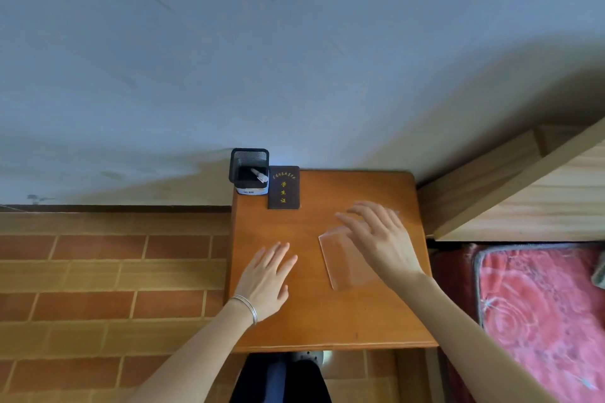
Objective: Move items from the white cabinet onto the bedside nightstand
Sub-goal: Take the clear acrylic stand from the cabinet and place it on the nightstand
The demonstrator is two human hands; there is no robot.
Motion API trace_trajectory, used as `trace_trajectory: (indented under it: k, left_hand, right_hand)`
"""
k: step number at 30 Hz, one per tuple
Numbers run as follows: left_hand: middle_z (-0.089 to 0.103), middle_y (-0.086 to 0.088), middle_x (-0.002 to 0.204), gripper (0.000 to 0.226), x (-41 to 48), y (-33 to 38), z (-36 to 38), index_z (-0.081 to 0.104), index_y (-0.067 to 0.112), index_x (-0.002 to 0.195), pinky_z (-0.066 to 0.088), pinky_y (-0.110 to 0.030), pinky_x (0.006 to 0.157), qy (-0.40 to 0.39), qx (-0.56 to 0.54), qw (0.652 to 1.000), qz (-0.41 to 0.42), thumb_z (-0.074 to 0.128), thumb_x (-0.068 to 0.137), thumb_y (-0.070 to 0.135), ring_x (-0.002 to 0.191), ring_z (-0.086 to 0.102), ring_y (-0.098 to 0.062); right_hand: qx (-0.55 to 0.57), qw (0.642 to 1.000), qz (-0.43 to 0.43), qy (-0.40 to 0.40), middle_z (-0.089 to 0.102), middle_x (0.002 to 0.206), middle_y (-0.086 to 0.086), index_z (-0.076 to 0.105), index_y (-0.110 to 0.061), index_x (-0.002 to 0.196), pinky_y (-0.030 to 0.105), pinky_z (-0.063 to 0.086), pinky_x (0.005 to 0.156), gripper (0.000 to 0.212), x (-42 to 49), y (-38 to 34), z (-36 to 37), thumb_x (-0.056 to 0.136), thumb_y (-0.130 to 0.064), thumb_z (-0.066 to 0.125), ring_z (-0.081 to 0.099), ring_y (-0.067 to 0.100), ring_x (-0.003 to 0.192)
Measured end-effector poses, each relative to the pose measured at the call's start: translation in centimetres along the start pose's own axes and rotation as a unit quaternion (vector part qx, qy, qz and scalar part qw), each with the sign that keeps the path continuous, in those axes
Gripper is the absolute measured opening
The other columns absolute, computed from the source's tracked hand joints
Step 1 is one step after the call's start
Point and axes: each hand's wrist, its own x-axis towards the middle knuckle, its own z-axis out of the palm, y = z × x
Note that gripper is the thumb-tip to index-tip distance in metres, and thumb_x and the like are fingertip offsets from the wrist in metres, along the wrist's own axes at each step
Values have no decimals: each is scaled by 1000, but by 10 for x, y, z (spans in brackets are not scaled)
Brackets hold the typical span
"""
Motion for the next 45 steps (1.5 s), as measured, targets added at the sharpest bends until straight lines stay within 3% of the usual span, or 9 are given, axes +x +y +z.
trace_trajectory:
  k: [4,7,9,13,19,23,27,33,45]
  left_hand:
    - [48,-9,141,72,6,-6,20,56,21,130,36,-45,102,3,-6,1000,-7,79,64,40,129,45,-28]
    - [45,-7,143,73,10,-7,32,53,22,133,36,-45,104,9,-18,1000,-3,77,67,43,132,40,-28]
    - [44,-7,144,71,15,-8,39,52,21,134,36,-46,104,23,-20,1000,-5,74,70,44,133,38,-27]
    - [40,-6,147,67,30,-16,54,48,20,137,33,-46,107,66,-26,997,-5,68,77,42,136,33,-27]
    - [27,-6,153,55,43,-19,71,36,21,143,20,-50,113,80,-21,996,11,31,92,41,143,17,-26]
    - [28,-6,153,55,44,-20,77,37,20,143,17,-48,111,87,-28,996,16,33,92,41,143,17,-27]
    - [40,-6,147,53,50,-20,72,45,18,137,21,-43,111,116,-64,991,8,39,88,36,139,26,-24]
    - [22,-8,155,64,86,-39,57,26,11,146,16,-41,114,120,-70,987,-80,34,87,34,144,14,-23]
    - [23,-7,155,61,94,-42,61,35,15,145,19,-44,112,104,-49,989,-89,33,90,40,143,15,-25]
  right_hand:
    - [6,997,35,67,54,95,5,54,-12,92,34,35,68,8,-38,-31,10,86,-7,56,47,24,76]
    - [10,996,59,-65,60,94,4,61,-12,91,33,35,70,15,-69,-42,48,88,-18,47,55,26,76]
    - [-13,980,117,-163,61,109,4,61,-14,106,39,46,81,31,-89,-35,80,88,-27,39,60,28,96]
    - [-29,937,172,-303,50,135,7,51,-14,129,51,46,94,60,-95,-25,114,100,-41,6,39,27,128]
    - [-21,942,192,-275,48,138,4,49,-19,131,44,47,83,49,-53,-20,137,88,-36,33,38,23,126]
    - [-29,950,180,-255,47,139,1,47,-24,133,43,47,75,50,-27,-7,155,86,-33,33,39,22,123]
    - [-34,957,169,-233,50,136,3,53,-24,131,45,45,84,49,-7,2,162,86,-31,33,40,24,120]
    - [-29,965,157,-210,49,138,3,49,-24,134,58,35,99,47,1,6,170,90,-33,33,37,27,122]
    - [-42,955,183,-230,48,138,2,43,-27,138,61,33,100,49,36,8,189,92,-34,27,32,33,129]
